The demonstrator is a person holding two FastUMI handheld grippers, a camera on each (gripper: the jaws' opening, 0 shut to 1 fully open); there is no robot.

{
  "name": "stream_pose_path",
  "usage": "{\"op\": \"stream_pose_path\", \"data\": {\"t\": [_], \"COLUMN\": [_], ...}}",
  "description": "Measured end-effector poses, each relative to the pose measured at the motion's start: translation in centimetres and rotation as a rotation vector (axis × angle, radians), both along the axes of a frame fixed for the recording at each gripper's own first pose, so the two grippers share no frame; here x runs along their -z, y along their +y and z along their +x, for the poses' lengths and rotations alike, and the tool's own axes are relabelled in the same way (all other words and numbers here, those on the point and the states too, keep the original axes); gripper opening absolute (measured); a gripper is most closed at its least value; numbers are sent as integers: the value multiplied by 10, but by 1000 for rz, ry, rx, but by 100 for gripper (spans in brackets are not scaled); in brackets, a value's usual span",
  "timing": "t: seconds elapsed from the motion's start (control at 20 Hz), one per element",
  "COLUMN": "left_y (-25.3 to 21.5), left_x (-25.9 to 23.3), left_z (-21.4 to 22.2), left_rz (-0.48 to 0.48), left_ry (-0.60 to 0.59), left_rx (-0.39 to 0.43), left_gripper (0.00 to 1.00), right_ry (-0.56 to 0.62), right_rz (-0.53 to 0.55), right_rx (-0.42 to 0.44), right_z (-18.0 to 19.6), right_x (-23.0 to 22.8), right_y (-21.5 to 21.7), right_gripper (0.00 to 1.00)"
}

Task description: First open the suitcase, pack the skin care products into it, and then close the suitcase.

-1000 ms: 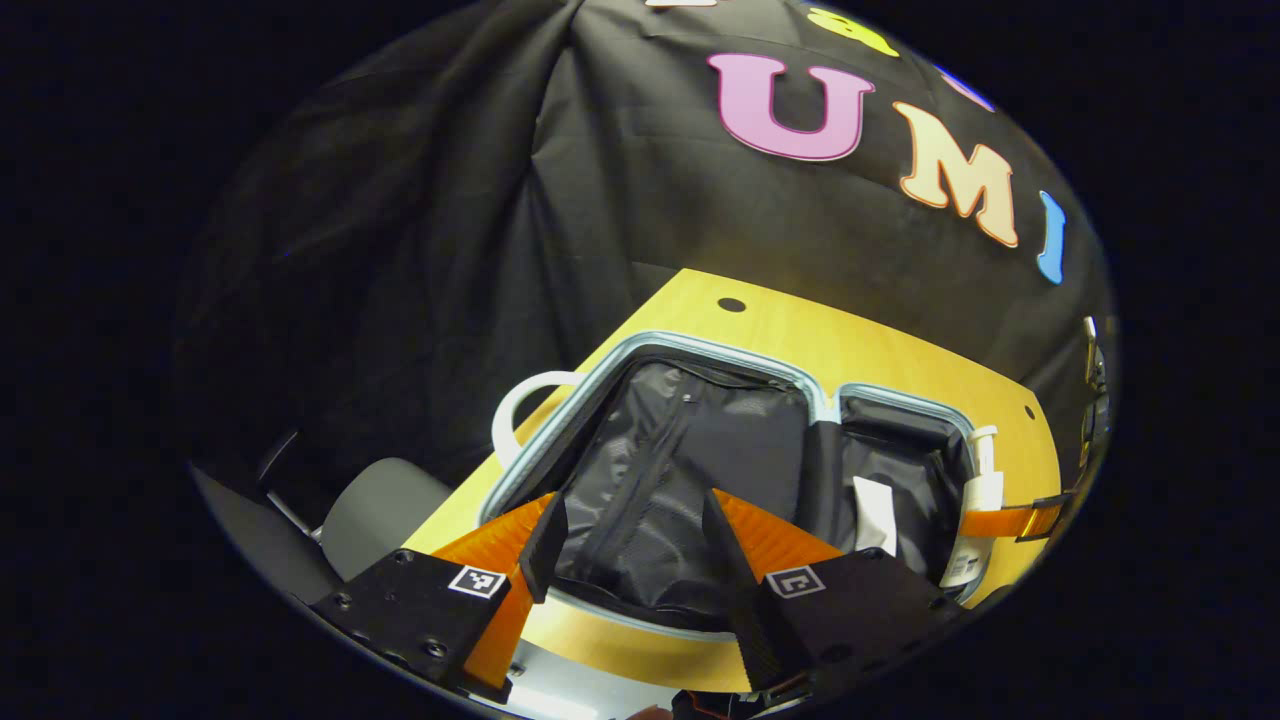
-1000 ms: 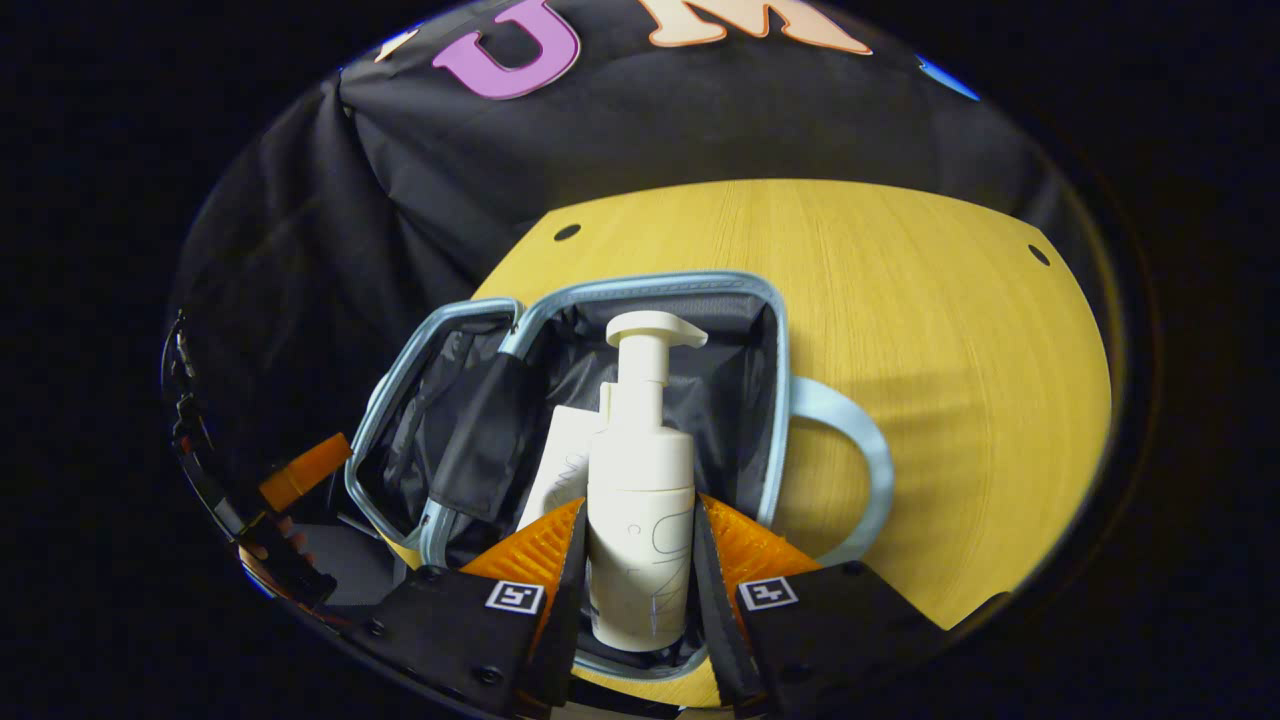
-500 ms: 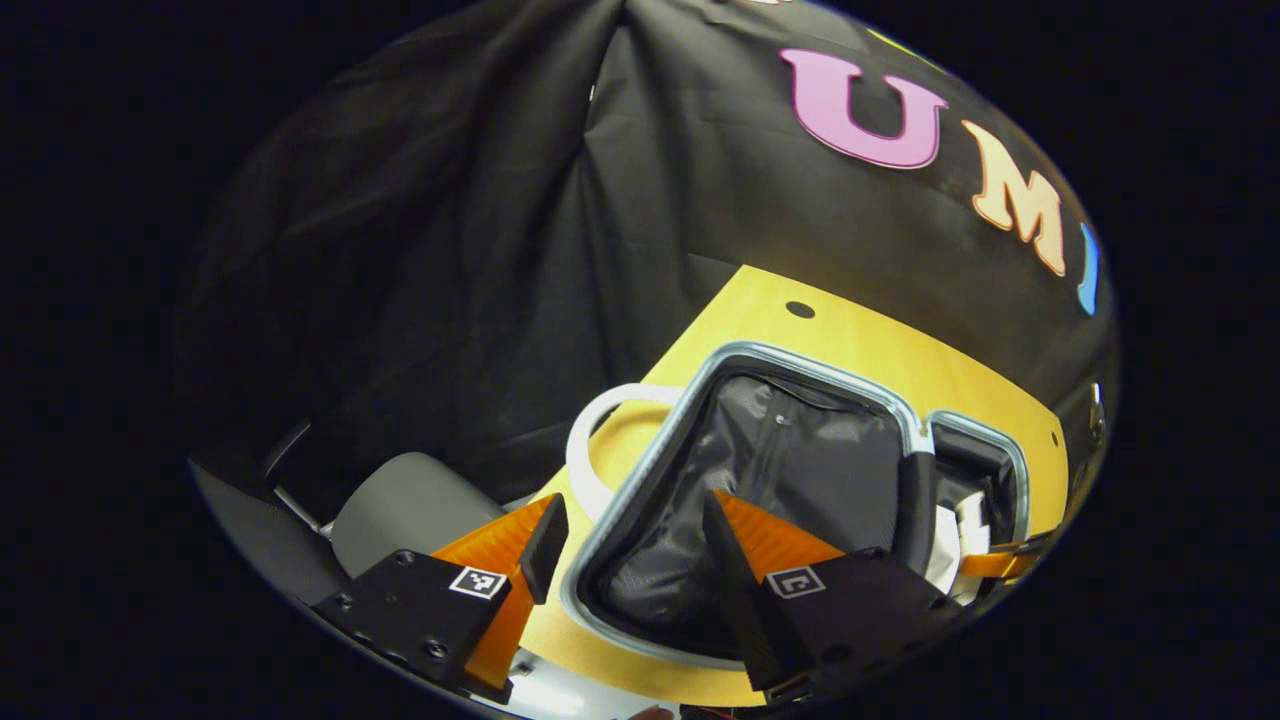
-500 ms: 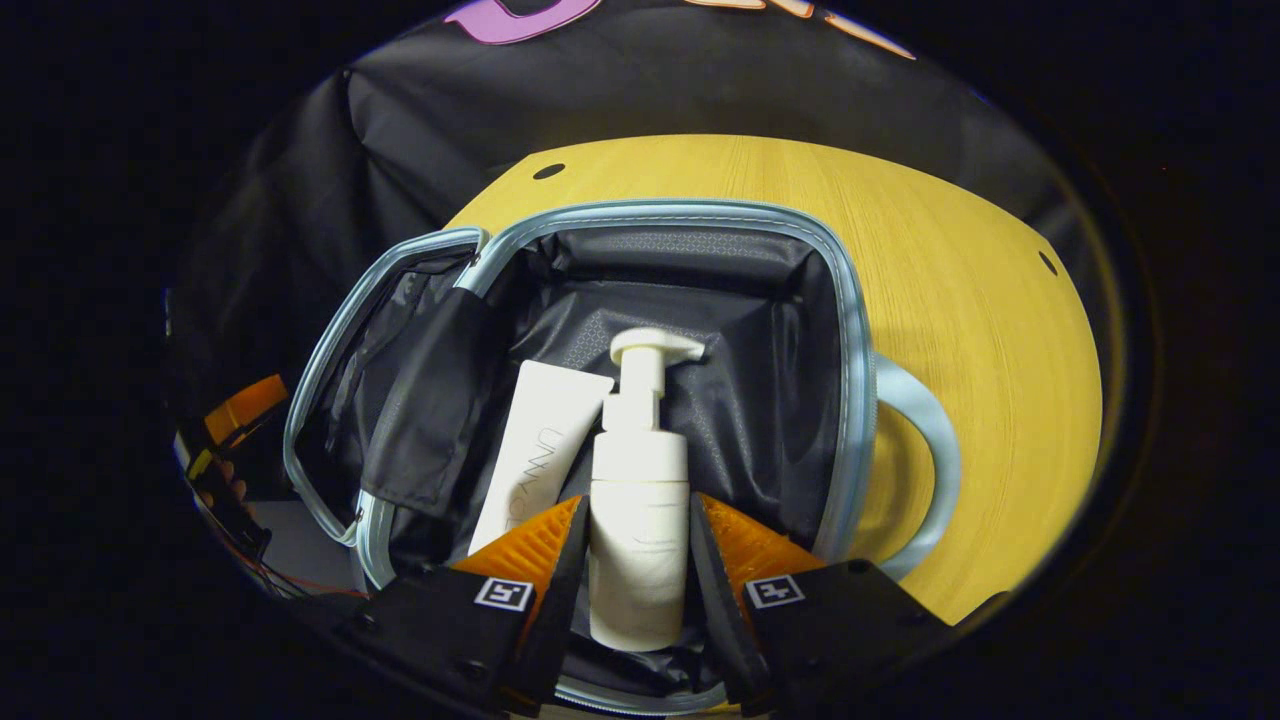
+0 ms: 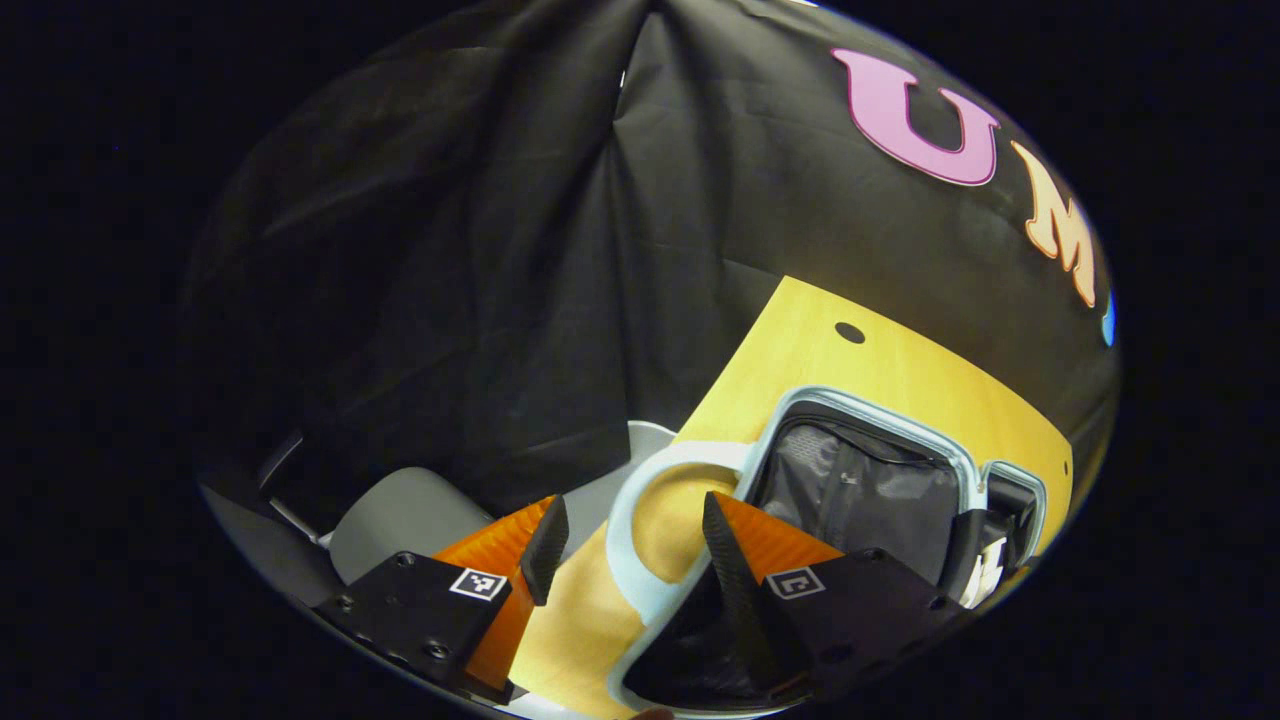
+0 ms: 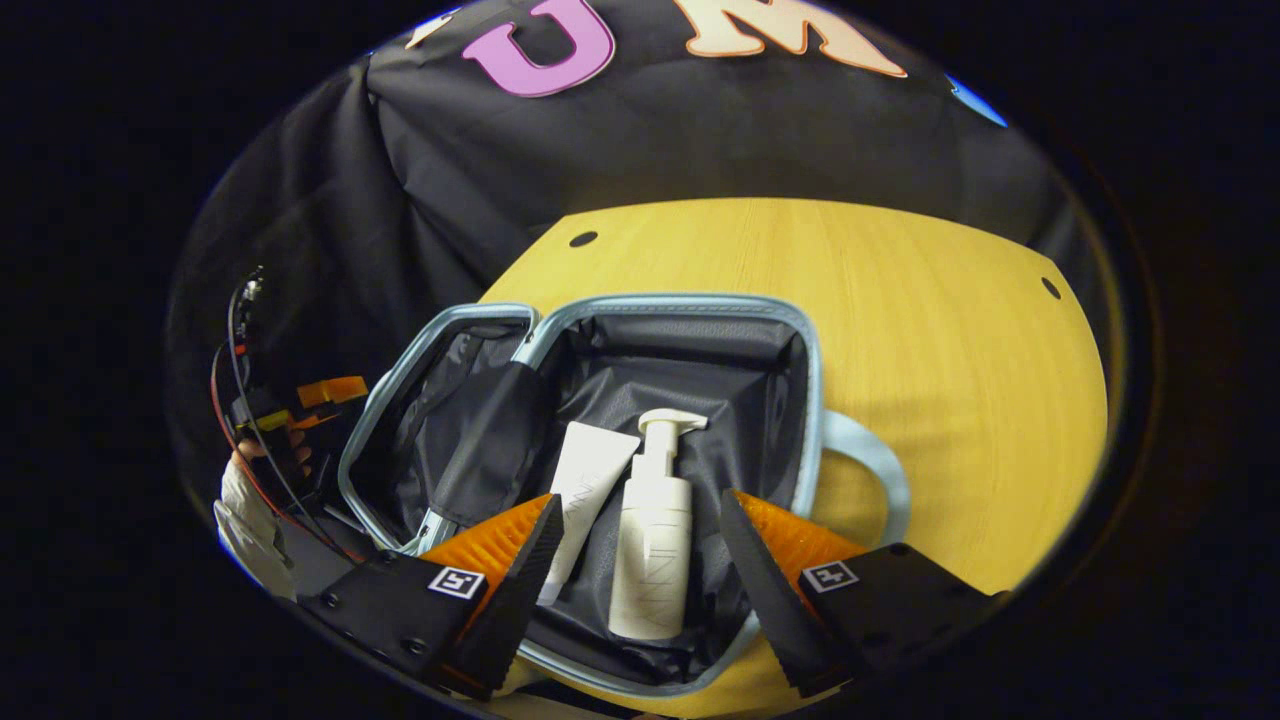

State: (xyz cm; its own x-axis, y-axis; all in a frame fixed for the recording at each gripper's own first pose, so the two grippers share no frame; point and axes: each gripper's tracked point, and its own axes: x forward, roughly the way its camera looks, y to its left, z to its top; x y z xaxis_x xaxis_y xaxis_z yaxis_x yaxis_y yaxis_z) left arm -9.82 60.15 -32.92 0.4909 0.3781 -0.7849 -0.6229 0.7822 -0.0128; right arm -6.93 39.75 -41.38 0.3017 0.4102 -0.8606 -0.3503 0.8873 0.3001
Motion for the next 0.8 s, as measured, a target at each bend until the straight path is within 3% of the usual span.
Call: {"op": "stream_pose_path", "data": {"t": [0.5,0.65,0.7,0.8], "left_y": [18,15,6,-1], "left_x": [57,73,72,66], "left_z": [-6,-14,-12,-5], "left_rz": [-109,-197,-261,-279], "left_ry": [123,179,165,156], "left_rx": [-31,-50,-48,-44], "left_gripper": [75,70,55,24], "right_ry": [-97,-112,-116,-126], "right_rz": [-54,-60,-60,-60], "right_rx": [148,168,172,183], "right_z": [18,17,17,17], "right_x": [-32,-36,-37,-39], "right_y": [-73,-82,-85,-90], "right_gripper": [96,99,96,96]}}
